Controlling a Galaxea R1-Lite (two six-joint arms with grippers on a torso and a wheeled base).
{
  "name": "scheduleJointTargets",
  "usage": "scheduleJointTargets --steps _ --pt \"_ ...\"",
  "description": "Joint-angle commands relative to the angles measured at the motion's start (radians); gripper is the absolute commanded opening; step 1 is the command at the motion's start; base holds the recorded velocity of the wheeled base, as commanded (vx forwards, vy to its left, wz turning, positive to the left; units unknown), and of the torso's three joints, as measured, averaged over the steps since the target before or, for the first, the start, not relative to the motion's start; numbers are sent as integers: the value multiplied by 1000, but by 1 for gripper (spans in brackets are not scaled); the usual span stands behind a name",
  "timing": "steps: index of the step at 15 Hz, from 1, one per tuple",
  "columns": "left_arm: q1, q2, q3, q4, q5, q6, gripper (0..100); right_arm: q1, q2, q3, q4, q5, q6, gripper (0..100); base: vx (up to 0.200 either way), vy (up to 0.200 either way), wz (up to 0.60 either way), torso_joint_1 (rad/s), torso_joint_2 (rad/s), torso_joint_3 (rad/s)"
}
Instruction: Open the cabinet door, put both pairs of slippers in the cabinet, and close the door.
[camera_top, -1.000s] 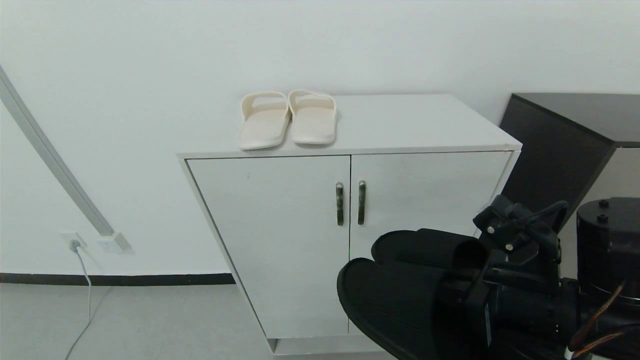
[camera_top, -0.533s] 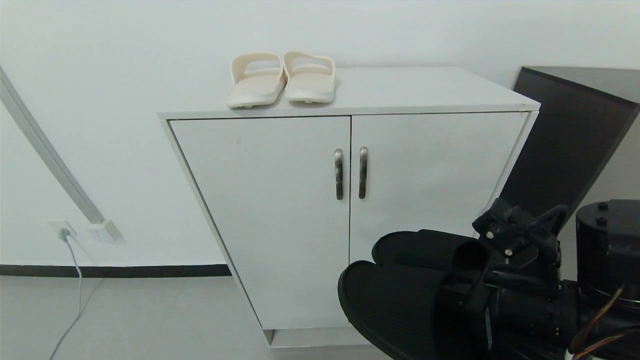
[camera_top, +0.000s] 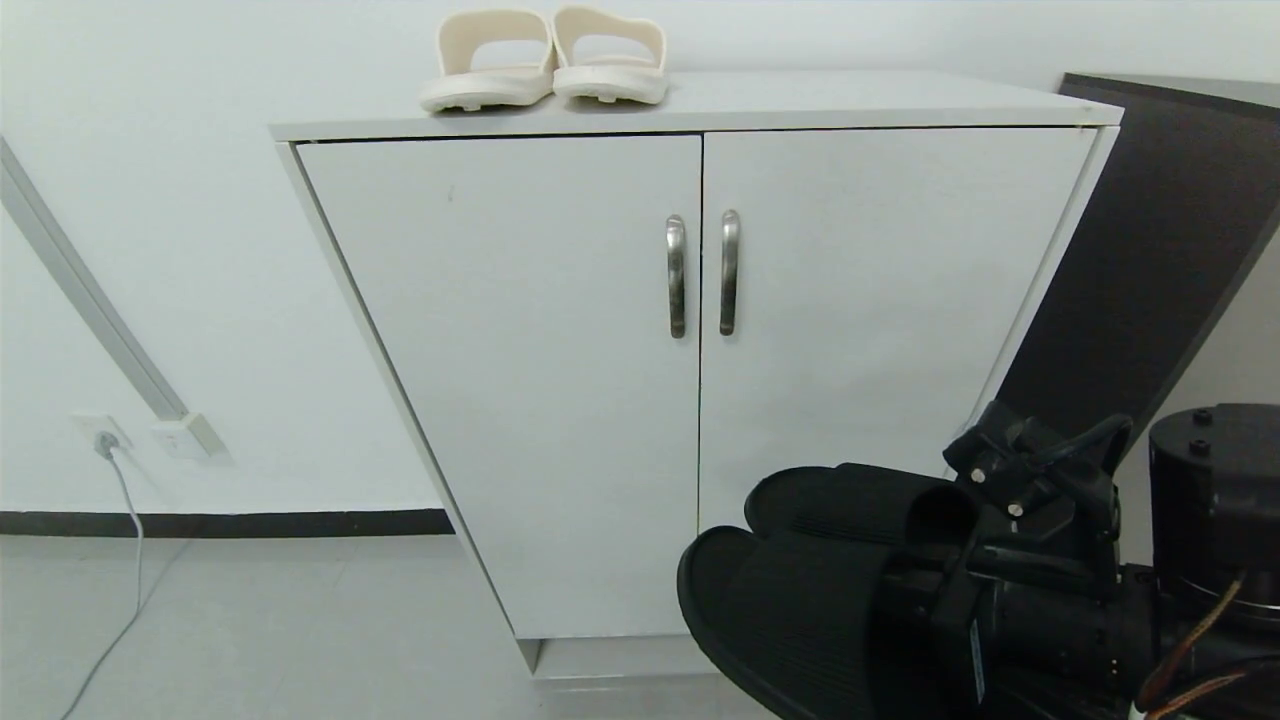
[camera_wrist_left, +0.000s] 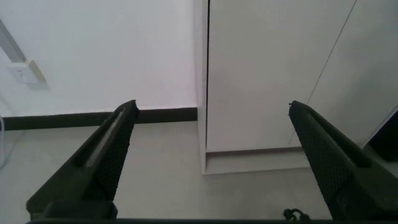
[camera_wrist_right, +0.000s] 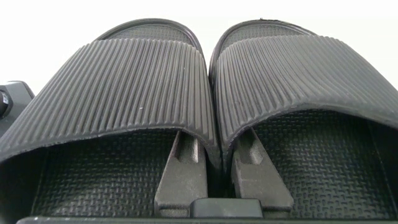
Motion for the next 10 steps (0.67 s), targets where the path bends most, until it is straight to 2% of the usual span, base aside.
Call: scheduleJointTargets --steps 1,2,8,9,10 --pt "0 1 -2 0 1 60 100 0 1 0 -1 1 0 0 0 0 0 2 105 95" --pt "0 1 -2 2 -2 67 100 0 1 0 -1 1 0 0 0 0 0 2 51 41" --pt "-2 40 -14 -3 -5 51 100 0 -10 2 -5 -1 0 0 0 0 0 0 0 0" --pt "-8 78 -71 -4 -11 24 100 0 -10 4 -7 -1 2 0 0 0 0 0 0 0" --pt "-31 181 -206 -3 -54 -104 100 0 -7 8 -7 2 0 0 0 0 0 0 0 0"
